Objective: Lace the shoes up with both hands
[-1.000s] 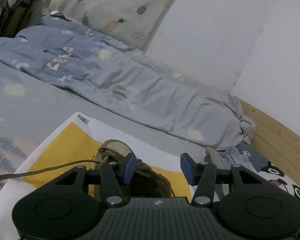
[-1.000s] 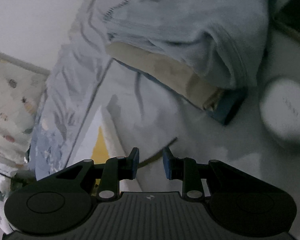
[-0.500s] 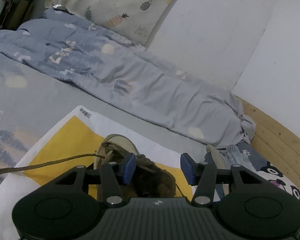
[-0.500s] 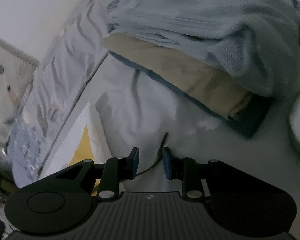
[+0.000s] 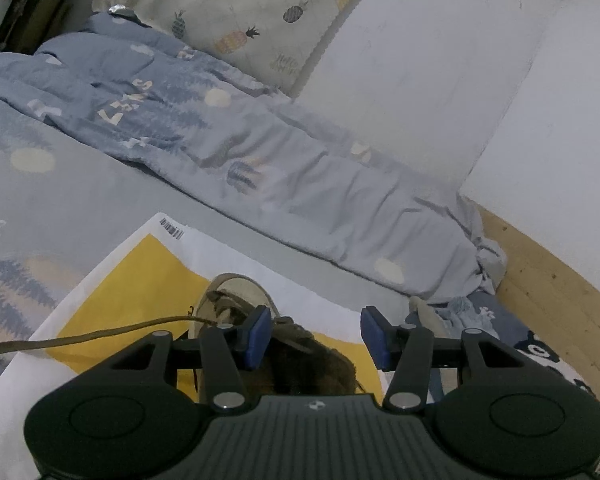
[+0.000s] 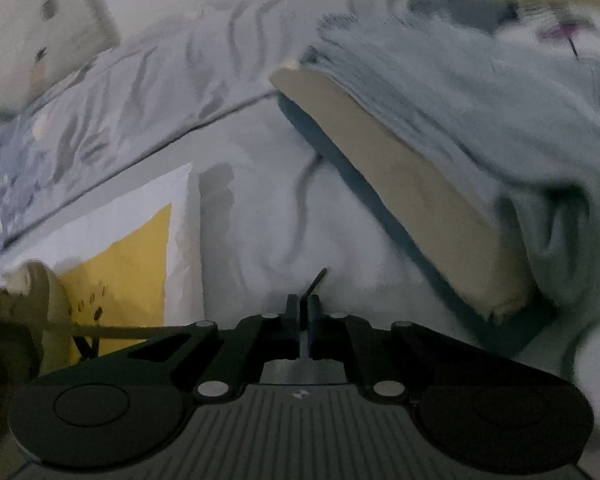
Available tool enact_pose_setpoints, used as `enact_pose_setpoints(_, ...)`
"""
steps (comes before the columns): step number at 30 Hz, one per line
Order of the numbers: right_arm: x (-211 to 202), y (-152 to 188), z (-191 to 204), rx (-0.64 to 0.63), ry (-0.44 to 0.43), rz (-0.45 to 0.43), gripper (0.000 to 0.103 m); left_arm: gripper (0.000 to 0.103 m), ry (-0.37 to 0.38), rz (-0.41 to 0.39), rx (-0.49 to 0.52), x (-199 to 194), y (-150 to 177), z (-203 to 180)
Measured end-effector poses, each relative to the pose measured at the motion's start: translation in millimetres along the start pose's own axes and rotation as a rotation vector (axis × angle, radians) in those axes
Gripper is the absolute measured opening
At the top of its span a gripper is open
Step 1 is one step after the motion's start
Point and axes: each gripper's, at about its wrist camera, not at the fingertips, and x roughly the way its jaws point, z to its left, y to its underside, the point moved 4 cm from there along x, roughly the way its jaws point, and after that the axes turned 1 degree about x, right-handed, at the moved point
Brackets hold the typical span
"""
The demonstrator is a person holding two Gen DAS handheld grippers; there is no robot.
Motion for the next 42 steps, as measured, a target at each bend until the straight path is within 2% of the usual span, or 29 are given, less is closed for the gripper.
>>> enact_pose_setpoints(4,-17.1,-3.1,19.3,-0.103,-0.028,-0.079,0.002,0.048,0.019,-0.008,0.004,0.2,-2.9,-0.2)
enact_pose_setpoints(7,-38.8,-5.8,41.1,-0.209,-0.076,-0.186,0.002,0.048,0.049,0.002,0.004,1.9,-3.1,-1.9)
enact_pose_setpoints(11,-82.1,4.9,83.8,-0.475,-0.167,-0.389,0.002,0.048,0.135,0.012,0.013,2.5,-2.9,-7.5)
enact_pose_setpoints(16,-117.6,36.6,119.7,-0.752,-0.268,-0.555,0.002,0.048,0.259,0.018,0.059,-1.0,-0.8,-20.5)
enact_pose_setpoints(21,-137.5,60.8,135.4,-0.912,-0.333,-0.662,0.002,0.048,0.246,0.035,0.107,2.2,3.9,-26.2)
enact_pose_setpoints(28,-146.5,75.3,145.1,-1.039,-0.363,-0.736,0.002,0.045,0.240,0.045,0.112,3.0,3.6,-24.6)
enact_pose_setpoints(29,-147.1,76.1,146.1,-1.050,-0.365,-0.743,0.002,0.041,0.235,0.050,0.109,3.5,3.4,-23.5)
enact_pose_setpoints(30,-147.8,76.7,147.1,-1.060,-0.368,-0.748,0.002,0.028,0.230,0.055,0.103,4.0,3.0,-22.2)
enact_pose_setpoints(32,-148.2,76.5,148.6,-1.071,-0.372,-0.751,0.002,0.021,0.223,0.060,0.090,4.1,2.1,-19.9)
enact_pose_setpoints(34,-146.7,76.0,150.0,-1.082,-0.376,-0.749,0.002,0.009,0.229,0.056,0.083,3.1,1.1,-18.5)
enact_pose_setpoints(37,-144.8,73.2,150.3,-1.084,-0.378,-0.735,0.002,0.002,0.250,0.055,0.039,2.5,-0.1,-13.8)
enact_pose_setpoints(41,-148.0,67.3,150.3,-1.069,-0.373,-0.701,0.003,0.002,0.271,0.058,-0.039,3.5,-1.8,-4.5)
enact_pose_setpoints(42,-147.5,65.1,151.2,-1.059,-0.375,-0.685,0.006,0.001,0.271,0.057,-0.057,3.9,-2.7,-1.8)
